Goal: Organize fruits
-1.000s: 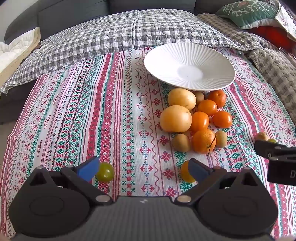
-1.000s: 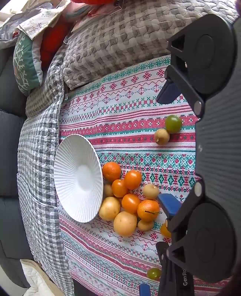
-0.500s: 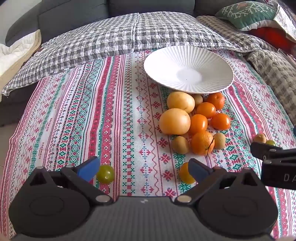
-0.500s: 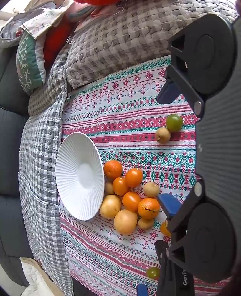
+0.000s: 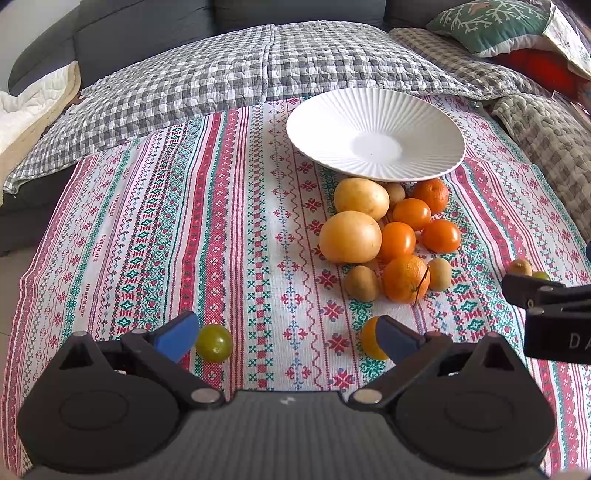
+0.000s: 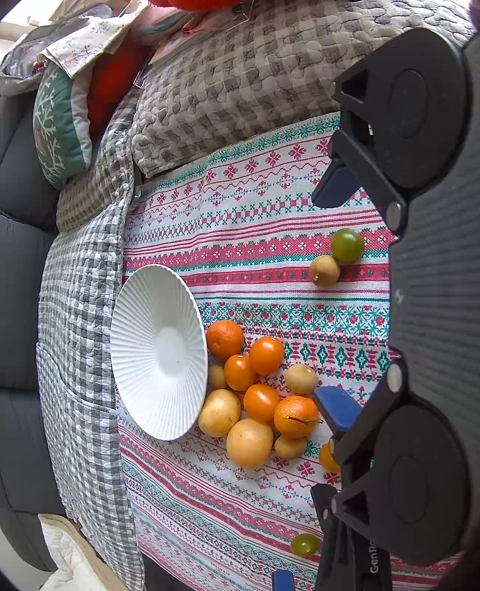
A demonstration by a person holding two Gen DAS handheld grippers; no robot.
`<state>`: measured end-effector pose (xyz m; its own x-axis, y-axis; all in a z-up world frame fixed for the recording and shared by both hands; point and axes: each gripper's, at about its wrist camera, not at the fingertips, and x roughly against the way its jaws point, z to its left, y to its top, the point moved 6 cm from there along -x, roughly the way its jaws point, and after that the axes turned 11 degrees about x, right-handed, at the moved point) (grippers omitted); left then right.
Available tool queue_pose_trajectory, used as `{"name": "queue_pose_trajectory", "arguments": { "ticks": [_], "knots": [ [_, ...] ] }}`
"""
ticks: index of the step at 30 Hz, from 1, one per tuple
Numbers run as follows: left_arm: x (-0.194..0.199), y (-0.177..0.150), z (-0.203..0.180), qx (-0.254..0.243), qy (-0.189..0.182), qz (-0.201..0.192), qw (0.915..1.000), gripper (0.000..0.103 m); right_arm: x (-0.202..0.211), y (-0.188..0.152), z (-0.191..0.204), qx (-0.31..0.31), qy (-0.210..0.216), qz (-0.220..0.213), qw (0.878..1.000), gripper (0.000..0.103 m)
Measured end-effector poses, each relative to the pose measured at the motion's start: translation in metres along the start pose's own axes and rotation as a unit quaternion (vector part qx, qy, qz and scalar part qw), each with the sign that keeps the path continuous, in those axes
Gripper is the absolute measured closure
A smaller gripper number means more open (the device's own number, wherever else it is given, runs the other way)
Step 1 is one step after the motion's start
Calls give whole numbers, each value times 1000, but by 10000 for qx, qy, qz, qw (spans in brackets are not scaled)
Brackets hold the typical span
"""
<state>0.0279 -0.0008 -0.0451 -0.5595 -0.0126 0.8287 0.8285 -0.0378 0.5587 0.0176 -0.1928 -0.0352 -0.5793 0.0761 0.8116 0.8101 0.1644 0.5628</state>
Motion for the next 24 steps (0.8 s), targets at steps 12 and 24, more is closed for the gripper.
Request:
{"name": "queue_pose_trajectory", "arguments": {
  "ticks": [12,24],
  "knots": [
    [4,2,1,18,20,-51,10000,9,1,0,1,9,-11,-21,10000,0],
    [7,1,2,-1,41,-128,9999,9,1,2,-2,6,-74,-42,10000,0]
  ]
}}
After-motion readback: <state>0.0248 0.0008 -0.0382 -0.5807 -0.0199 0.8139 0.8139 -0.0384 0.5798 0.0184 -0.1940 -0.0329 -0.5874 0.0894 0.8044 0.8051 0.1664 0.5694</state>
